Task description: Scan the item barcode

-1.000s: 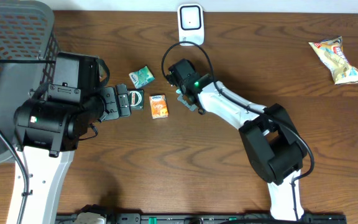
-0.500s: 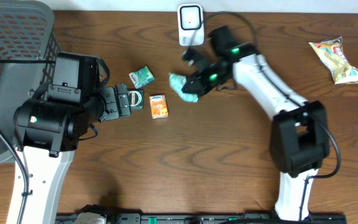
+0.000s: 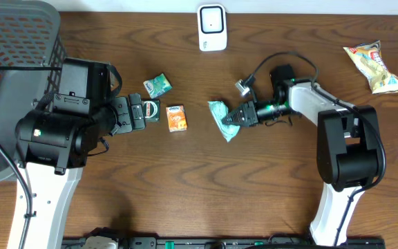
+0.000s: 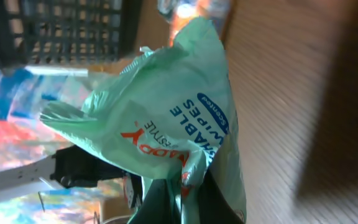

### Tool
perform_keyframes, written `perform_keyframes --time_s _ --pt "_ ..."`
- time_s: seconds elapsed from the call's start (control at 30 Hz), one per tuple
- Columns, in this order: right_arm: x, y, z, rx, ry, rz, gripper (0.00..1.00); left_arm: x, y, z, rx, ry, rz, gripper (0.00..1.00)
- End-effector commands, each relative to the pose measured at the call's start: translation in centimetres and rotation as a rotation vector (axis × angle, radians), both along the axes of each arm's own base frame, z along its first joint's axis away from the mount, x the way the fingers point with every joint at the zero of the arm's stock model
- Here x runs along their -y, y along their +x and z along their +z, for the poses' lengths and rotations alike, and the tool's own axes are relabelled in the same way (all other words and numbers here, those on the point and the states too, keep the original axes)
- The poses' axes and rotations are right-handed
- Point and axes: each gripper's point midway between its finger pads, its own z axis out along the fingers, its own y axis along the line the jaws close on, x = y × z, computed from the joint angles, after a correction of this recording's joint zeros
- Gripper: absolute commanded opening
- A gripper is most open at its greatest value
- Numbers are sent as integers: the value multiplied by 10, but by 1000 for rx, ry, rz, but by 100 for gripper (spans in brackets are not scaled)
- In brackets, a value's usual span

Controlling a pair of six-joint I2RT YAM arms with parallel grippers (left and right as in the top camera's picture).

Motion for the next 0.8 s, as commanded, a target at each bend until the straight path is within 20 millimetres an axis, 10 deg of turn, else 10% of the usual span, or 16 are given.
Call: perform_keyframes --time_s 0.0,0.33,0.47,0.77 --pt "25 7 -22 -96 -163 -113 1 -1 1 4 13 6 2 98" --pt "90 26 -55 -159 -534 -269 33 -1 1 4 13 6 2 98" --pt "121 39 -28 -145 -695 -262 38 -1 1 4 13 6 2 98" --pt "102 36 16 -37 -689 -86 59 -1 1 4 13 6 2 98"
